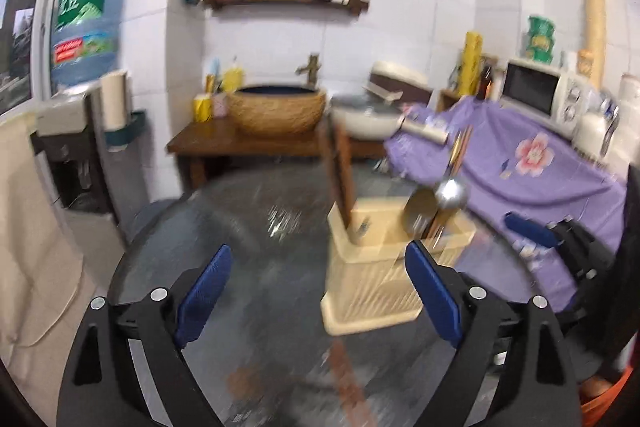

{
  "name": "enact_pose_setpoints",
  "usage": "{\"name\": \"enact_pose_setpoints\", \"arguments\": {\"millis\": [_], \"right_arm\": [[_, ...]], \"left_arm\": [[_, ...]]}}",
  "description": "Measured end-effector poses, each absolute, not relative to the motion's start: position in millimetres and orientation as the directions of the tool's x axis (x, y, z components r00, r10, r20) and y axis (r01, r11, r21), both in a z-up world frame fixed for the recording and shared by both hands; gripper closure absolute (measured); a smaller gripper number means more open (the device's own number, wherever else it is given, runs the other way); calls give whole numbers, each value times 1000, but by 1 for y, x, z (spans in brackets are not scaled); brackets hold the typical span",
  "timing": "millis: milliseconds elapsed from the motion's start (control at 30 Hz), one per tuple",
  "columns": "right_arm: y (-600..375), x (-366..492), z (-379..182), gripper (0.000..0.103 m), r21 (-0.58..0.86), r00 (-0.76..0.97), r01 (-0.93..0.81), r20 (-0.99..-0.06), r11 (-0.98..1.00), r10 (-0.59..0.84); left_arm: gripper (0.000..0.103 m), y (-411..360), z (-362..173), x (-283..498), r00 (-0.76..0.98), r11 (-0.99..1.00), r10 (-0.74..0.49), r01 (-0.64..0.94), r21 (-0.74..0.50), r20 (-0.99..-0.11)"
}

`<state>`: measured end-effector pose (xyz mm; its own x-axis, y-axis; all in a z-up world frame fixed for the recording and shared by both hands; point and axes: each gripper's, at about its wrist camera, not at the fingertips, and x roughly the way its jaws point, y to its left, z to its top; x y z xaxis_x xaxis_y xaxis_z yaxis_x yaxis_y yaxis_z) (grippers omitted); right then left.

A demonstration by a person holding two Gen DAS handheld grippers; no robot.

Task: Organize utensils
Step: 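Open both grippers to release the utensils and move back toward the table, then lower both grippers toward the two brown chopsticks lying beside the holder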

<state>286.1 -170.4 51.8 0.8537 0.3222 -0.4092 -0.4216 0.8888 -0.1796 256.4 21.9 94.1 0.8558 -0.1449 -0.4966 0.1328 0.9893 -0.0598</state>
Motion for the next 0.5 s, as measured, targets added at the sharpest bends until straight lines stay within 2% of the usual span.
{"name": "enact_pose_setpoints", "arguments": {"millis": [100, 233, 367, 500], "right_arm": [[-164, 284, 19, 23, -117, 779, -460, -529, 880, 337], [-145, 286, -27, 23, -52, 678, -484, -653, 874, 337], [-127, 287, -54, 33, -4, 612, -491, -713, 871, 342], [-113, 288, -70, 40, 8, 576, -475, -754, 880, 317]], "left_arm": [[17, 38, 58, 246, 818, 997, -75, 74, -25, -571], [18, 69, 24, 232, 782, 997, -11, -39, -66, -624], [20, 81, 4, 222, 752, 995, 73, -97, 0, -655], [20, 87, -2, 218, 741, 994, 79, -106, 0, -666]]}}
